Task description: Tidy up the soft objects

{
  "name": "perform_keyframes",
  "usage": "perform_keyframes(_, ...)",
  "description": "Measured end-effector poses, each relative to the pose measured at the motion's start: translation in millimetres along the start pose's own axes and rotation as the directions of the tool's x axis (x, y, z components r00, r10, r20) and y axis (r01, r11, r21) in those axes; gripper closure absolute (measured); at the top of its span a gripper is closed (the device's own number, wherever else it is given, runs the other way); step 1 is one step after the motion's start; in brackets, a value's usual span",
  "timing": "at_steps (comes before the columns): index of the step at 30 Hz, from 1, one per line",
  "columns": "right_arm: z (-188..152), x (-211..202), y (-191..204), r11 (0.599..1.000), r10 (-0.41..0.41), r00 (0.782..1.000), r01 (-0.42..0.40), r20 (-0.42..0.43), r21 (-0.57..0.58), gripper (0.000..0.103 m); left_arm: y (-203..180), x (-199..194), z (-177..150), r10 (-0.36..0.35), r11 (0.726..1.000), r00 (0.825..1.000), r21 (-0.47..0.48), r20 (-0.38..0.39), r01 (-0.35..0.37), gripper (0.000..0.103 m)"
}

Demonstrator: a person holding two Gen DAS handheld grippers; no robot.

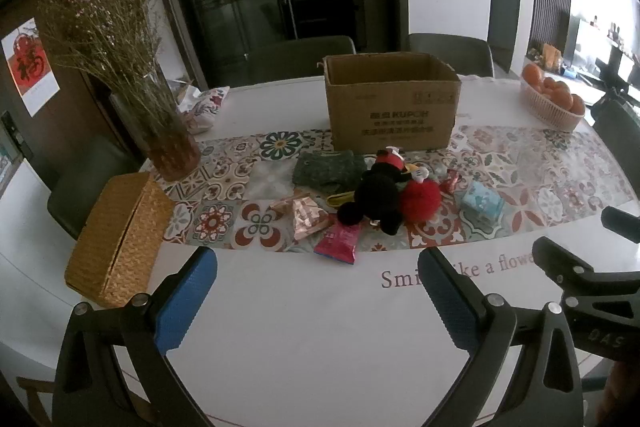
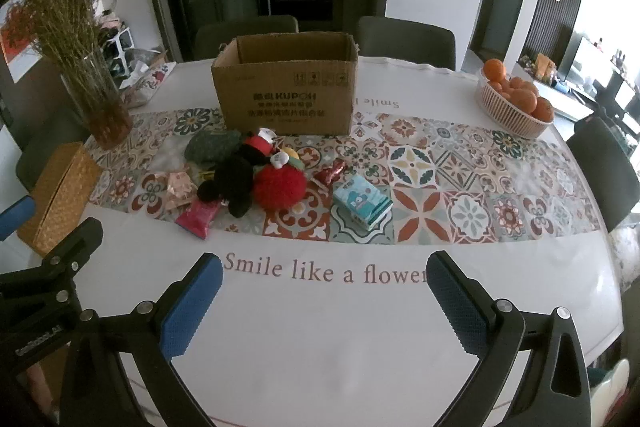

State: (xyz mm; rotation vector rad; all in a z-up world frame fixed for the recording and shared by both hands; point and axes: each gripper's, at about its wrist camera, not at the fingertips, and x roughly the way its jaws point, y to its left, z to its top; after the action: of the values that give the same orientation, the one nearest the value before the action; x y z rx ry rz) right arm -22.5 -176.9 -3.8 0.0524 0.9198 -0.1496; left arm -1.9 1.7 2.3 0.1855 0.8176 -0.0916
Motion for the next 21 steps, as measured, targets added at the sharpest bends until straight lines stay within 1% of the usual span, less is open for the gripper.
perform_keyframes(21, -1.9, 0.3, 1.3, 1.0, 0.001, 1.0, -0.001, -0.003, -0.001, 0.0, -0.9, -1.5, -1.8, -0.008, 1.0, 1.0, -0.004, 0.0, 0.008, 0.001)
